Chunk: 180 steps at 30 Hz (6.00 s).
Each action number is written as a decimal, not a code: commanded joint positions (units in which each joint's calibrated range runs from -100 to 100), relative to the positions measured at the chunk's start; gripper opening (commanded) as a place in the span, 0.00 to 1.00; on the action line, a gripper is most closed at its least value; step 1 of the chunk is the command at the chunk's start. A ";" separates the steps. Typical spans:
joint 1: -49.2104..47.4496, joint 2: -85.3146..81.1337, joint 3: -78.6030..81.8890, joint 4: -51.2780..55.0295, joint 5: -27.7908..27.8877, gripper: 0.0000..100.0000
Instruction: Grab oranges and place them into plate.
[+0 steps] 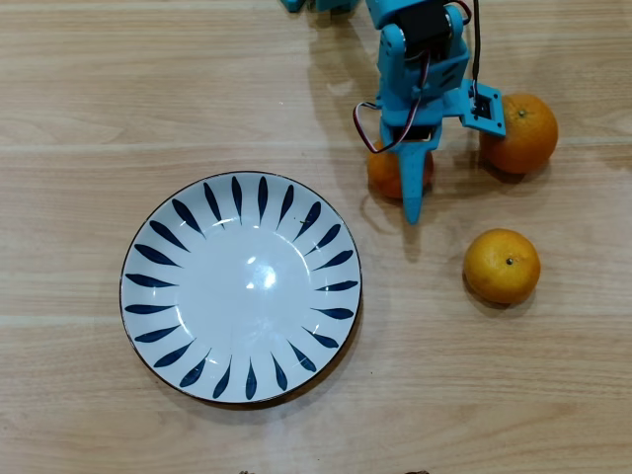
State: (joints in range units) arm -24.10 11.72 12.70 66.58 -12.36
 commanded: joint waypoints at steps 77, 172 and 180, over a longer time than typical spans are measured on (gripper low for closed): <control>38.94 -13.58 18.12 -47.29 -15.29 0.21; -26.14 7.80 -42.18 14.68 -54.23 0.48; -26.54 14.65 -45.25 14.60 -54.44 0.48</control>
State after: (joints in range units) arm -50.53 26.53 -29.53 82.00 -66.51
